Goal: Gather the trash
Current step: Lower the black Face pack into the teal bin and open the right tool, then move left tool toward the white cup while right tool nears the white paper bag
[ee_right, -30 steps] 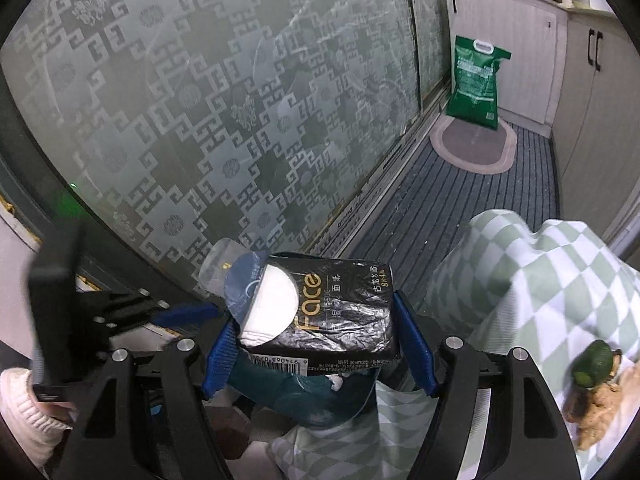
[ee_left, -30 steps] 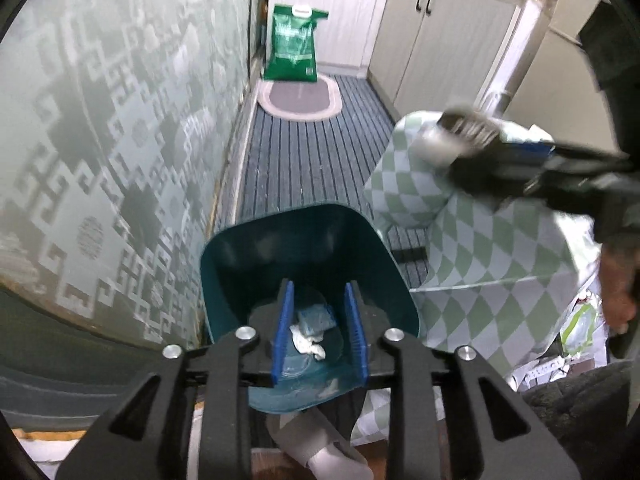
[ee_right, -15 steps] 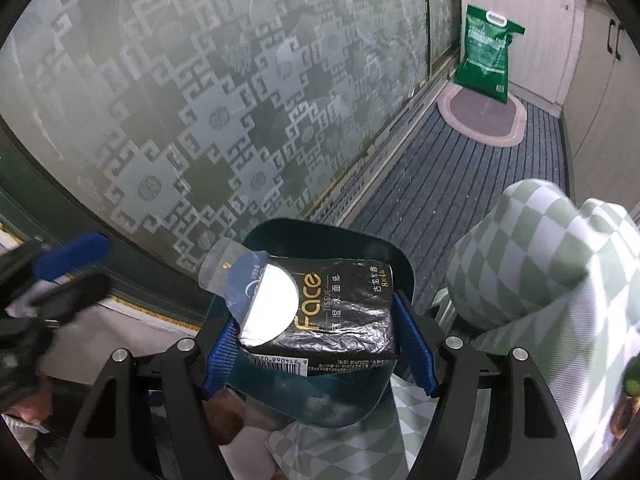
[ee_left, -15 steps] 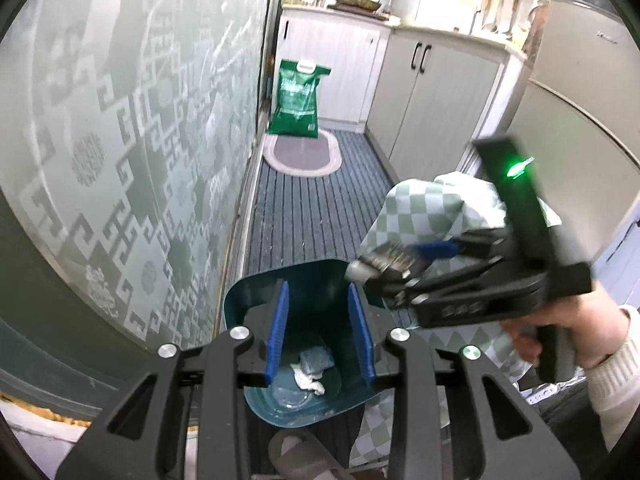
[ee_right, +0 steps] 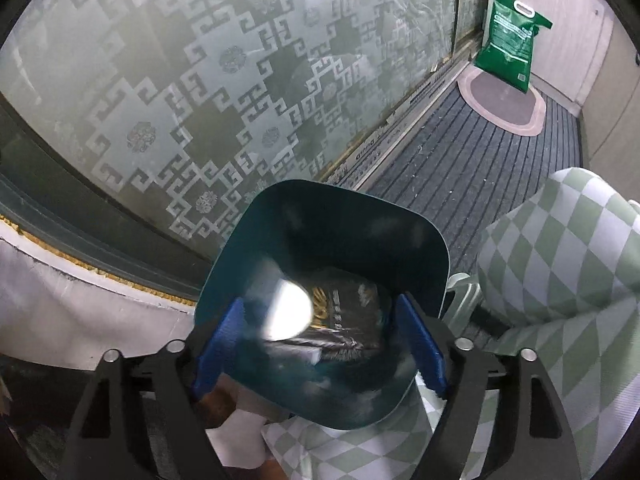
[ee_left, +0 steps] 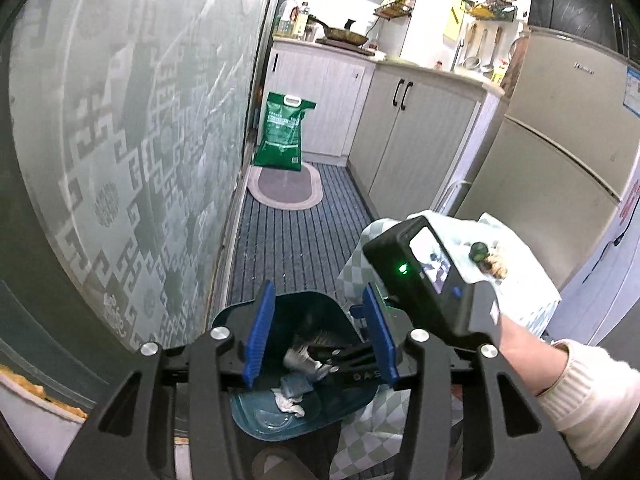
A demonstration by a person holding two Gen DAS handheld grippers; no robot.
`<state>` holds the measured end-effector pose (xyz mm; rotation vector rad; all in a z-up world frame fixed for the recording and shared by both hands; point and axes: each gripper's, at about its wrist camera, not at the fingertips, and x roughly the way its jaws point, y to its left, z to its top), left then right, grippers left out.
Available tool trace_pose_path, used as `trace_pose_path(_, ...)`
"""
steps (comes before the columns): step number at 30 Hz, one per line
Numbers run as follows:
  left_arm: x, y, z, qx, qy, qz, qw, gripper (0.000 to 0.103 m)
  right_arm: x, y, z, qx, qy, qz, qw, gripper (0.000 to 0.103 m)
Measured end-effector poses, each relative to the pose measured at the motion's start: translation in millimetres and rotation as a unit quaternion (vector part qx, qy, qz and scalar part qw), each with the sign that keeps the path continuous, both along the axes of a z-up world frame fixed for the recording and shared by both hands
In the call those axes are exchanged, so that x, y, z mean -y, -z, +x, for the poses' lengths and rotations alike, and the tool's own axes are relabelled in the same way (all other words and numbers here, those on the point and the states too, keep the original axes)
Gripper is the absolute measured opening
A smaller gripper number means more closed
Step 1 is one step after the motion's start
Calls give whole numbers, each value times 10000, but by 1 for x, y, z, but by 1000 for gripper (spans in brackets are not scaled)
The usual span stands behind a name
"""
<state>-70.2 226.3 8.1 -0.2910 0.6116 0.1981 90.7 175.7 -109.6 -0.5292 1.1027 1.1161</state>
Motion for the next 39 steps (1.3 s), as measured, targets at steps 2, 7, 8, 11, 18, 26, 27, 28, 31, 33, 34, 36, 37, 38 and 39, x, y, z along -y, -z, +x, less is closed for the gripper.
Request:
trace_pose_path(2,1,-3,-2,45,10,0,10000,50,2,-7,1,78,42,119,9999,82)
trace_pose_path(7,5,-7,-2,81,63,8,9999,50,20,-45,16,374,377,759,9957,81)
trace_pose_path(8,5,-7,-2,86,76,4,9999,50,26,-53,19,435,447,894,9940,79)
trace_pose_path(11,11,-9,1,86,133,9,9999,49,45,-79,29,577,676,1310,9874,76)
trace_pose_path(18,39,-11,21,62,399,24,9992,45,99,-119,58,855,1208,1760,9732,72)
trace_pose_path(26,85,-5,55,-35,888,-4,9960,33,167,-133,82,979,1688,1772,9646,69)
trace_pose_path(27,93,-2,61,-67,989,-48,9951,29,176,-135,85,985,1744,1773,9636,69)
trace_pose_path(28,101,-1,67,-100,1098,-89,9939,26,186,-136,88,1001,1806,1769,9623,69)
trace_pose_path(31,131,8,85,-284,1463,-100,9888,26,214,-139,96,1033,1978,1733,9592,67)
trace_pose_path(33,156,14,97,-413,1771,-22,9833,25,229,-139,99,1041,2056,1690,9583,65)
trace_pose_path(34,163,16,101,-447,1869,-17,9814,24,238,-137,101,1040,2096,1651,9581,63)
trace_pose_path(36,182,23,111,-545,2074,2,9767,23,253,-134,104,1035,2150,1603,9578,62)
trace_pose_path(37,190,27,116,-584,2124,43,9754,22,259,-133,106,1032,2171,1577,9578,61)
trace_pose_path(38,195,30,121,-626,2166,83,9742,22,267,-131,107,1025,2201,1545,9577,61)
trace_pose_path(39,202,33,127,-680,2204,119,9730,22,276,-130,109,1007,2236,1528,9574,60)
